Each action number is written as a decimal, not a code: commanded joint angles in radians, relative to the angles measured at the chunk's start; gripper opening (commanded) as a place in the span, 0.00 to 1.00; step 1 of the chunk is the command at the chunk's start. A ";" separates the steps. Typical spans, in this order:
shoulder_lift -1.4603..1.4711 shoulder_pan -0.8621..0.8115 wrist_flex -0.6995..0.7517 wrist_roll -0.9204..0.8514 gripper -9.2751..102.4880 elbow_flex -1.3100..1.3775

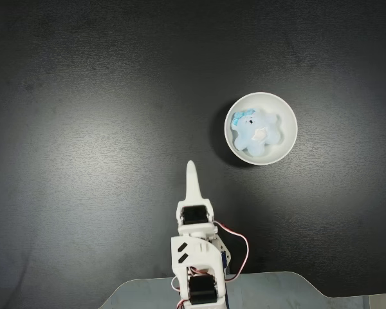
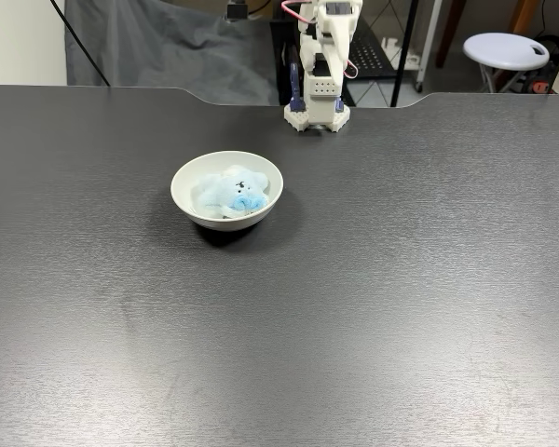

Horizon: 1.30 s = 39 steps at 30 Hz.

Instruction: Grasp a skyblue doll and put it in the white bowl.

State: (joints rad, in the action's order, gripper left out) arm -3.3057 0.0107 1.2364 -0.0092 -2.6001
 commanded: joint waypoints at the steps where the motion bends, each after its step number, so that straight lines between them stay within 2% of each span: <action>1: -0.003 -0.028 -0.127 0.009 0.07 -0.034; 2: -0.003 -0.029 -0.133 0.009 0.05 -0.044; 5: -0.003 -0.028 -0.129 0.009 0.10 -0.080; 10: -0.005 -0.028 -0.101 0.009 0.07 -0.150; 16: -0.020 -0.029 0.041 0.009 0.07 -0.235; 24: -0.038 -0.028 0.026 0.008 0.07 -0.330; 39: -0.037 -0.026 0.017 0.008 0.07 -0.328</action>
State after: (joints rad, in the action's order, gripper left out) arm -3.3410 -0.0077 1.2763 -0.0092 -2.9376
